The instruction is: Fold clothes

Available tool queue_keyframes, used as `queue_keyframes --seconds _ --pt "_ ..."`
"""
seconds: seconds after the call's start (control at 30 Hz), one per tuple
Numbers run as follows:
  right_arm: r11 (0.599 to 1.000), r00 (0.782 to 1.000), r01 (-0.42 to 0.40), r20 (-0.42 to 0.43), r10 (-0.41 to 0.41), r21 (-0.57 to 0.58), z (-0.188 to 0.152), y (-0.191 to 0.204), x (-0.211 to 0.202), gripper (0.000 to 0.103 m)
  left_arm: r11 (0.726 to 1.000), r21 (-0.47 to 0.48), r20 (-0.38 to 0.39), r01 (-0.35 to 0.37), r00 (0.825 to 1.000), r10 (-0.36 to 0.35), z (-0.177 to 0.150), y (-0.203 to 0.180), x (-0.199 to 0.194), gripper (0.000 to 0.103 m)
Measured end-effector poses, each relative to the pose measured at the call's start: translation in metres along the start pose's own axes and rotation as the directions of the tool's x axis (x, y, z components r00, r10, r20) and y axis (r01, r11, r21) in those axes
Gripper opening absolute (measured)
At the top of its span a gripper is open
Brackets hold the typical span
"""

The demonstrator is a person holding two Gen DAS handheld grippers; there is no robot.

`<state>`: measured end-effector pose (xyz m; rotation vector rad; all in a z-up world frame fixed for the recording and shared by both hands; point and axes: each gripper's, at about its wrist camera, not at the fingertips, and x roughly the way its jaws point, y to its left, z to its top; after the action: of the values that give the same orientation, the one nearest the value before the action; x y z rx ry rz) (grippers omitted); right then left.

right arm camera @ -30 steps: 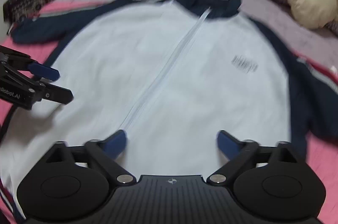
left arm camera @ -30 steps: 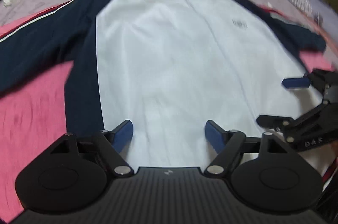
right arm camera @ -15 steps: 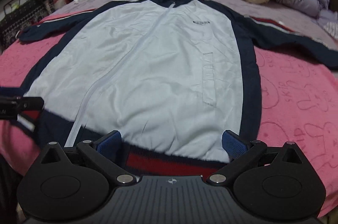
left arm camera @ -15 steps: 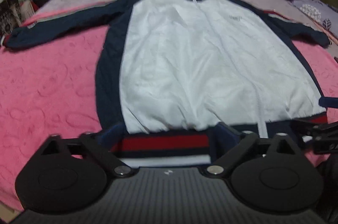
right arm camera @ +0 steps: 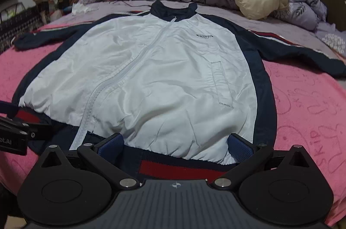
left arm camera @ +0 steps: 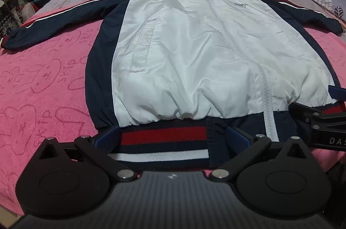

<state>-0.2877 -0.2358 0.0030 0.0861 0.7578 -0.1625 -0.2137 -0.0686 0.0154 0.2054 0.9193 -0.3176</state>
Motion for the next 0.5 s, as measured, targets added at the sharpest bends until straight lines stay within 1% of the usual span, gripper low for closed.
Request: queue_keyframes --seconds 0.07,0.27,0.37,0.5 --pt "1.0 1.0 -0.006 -0.002 0.006 0.001 0.0 -0.001 0.0 0.103 1.0 -0.005 -0.001 -0.002 1.0 0.002 0.0 0.0 0.0 0.103" --pt "1.0 0.998 0.005 -0.056 -0.005 -0.006 0.009 0.002 0.0 0.103 1.0 -0.009 -0.013 0.006 1.0 -0.006 0.003 0.001 -0.001 0.103" --pt "1.0 0.998 0.016 -0.059 -0.016 -0.001 0.011 0.004 -0.006 0.103 1.0 -0.016 -0.033 0.005 0.999 -0.006 0.007 0.002 -0.003 0.103" --pt "0.999 0.999 0.042 -0.018 -0.042 -0.014 0.018 0.007 -0.023 0.103 0.999 -0.037 -0.062 0.01 0.998 -0.013 0.015 0.004 -0.01 0.103"
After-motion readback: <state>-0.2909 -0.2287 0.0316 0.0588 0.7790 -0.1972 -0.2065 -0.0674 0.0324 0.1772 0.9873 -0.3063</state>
